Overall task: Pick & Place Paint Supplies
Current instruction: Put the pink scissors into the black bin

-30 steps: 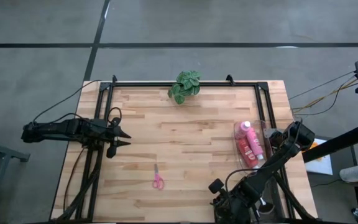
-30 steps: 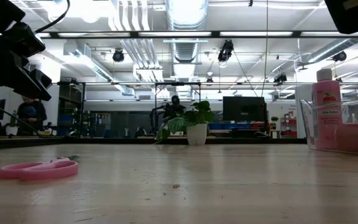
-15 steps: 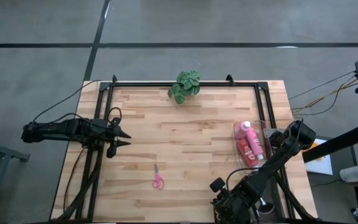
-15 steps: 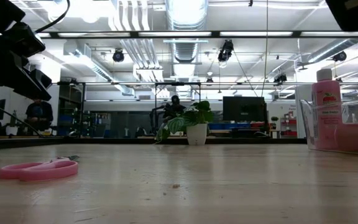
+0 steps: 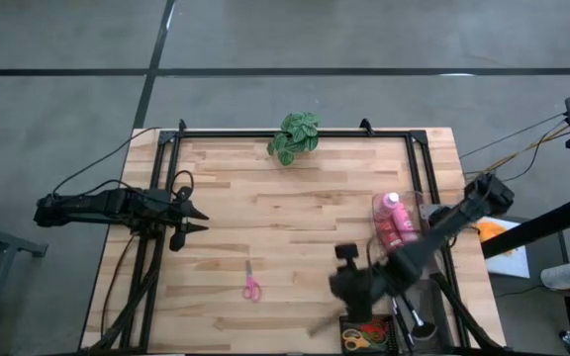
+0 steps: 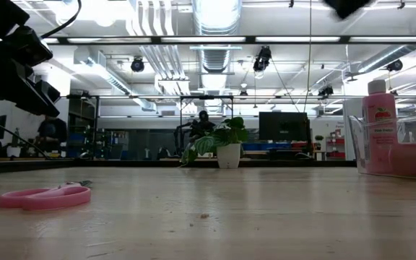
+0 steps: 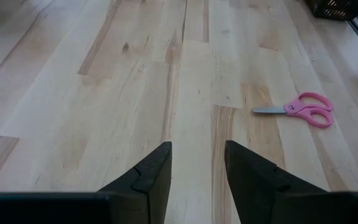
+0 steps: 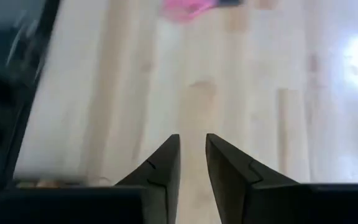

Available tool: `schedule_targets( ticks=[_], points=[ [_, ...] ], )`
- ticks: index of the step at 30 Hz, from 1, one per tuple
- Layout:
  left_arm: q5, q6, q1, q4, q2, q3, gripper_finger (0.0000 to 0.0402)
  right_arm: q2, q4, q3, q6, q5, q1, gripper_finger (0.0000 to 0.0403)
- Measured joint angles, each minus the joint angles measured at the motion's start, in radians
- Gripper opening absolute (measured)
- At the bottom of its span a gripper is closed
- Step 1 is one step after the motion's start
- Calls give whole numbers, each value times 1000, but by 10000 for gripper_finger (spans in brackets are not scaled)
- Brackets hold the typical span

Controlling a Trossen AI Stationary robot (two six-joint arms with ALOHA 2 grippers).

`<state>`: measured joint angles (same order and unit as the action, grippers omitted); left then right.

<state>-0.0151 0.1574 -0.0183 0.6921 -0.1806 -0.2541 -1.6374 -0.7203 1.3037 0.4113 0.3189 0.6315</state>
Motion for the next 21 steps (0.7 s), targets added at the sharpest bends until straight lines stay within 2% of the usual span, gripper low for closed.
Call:
schedule_targets(
  ticks=[7,12,16,21],
  points=[
    [0,0,0,0,0,0,149,20,164,0,80,-34,-157,75],
    [0,0,0,0,0,0,149,-8,211,15,316,-44,-249,75],
    [0,0,0,0,0,0,149,-34,210,35,483,-139,-314,75],
    [0,0,0,0,0,0,149,-102,220,84,584,-238,-367,75]
  ],
)
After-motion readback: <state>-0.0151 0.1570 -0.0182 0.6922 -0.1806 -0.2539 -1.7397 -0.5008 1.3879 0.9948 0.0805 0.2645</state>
